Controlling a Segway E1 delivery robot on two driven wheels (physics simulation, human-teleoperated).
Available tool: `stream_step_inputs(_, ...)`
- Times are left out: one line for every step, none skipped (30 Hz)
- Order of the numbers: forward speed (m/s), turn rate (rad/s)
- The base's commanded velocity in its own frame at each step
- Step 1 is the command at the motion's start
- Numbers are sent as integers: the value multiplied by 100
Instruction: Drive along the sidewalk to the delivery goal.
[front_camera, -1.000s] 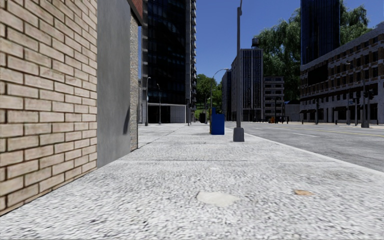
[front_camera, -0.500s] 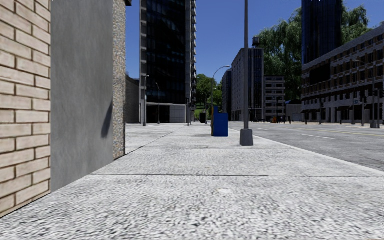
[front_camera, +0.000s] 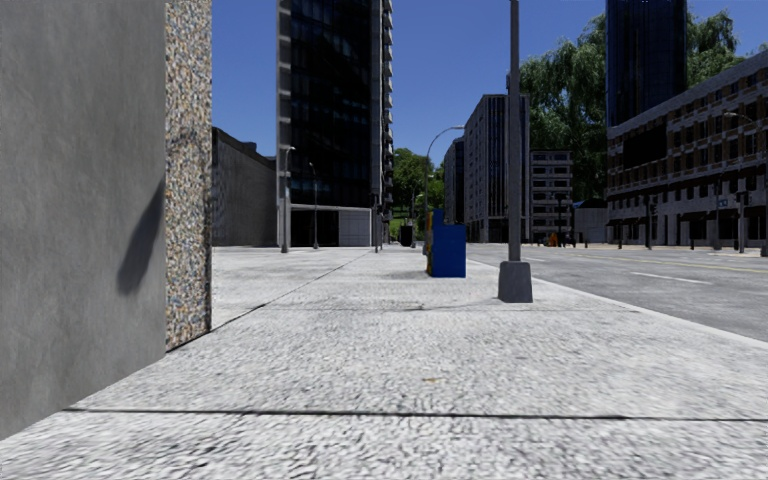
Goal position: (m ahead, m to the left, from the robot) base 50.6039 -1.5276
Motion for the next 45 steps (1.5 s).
stream_step_inputs(200,0)
stream_step_inputs(200,0)
stream_step_inputs(200,0)
stream_step_inputs(200,0)
stream_step_inputs(200,0)
stream_step_inputs(200,0)
stream_step_inputs(200,0)
stream_step_inputs(200,0)
stream_step_inputs(200,0)
stream_step_inputs(200,0)
stream_step_inputs(200,0)
stream_step_inputs(200,0)
stream_step_inputs(200,0)
stream_step_inputs(200,0)
stream_step_inputs(200,0)
stream_step_inputs(200,0)
stream_step_inputs(200,0)
stream_step_inputs(200,0)
stream_step_inputs(200,0)
stream_step_inputs(200,0)
stream_step_inputs(200,0)
stream_step_inputs(200,0)
stream_step_inputs(200,0)
stream_step_inputs(200,0)
stream_step_inputs(200,0)
stream_step_inputs(200,0)
stream_step_inputs(200,0)
stream_step_inputs(200,0)
stream_step_inputs(200,0)
stream_step_inputs(200,0)
stream_step_inputs(200,0)
stream_step_inputs(200,0)
stream_step_inputs(200,0)
stream_step_inputs(200,0)
stream_step_inputs(200,0)
stream_step_inputs(200,0)
stream_step_inputs(200,0)
stream_step_inputs(200,0)
stream_step_inputs(200,0)
stream_step_inputs(200,0)
stream_step_inputs(200,0)
stream_step_inputs(200,0)
stream_step_inputs(200,0)
stream_step_inputs(200,0)
stream_step_inputs(200,0)
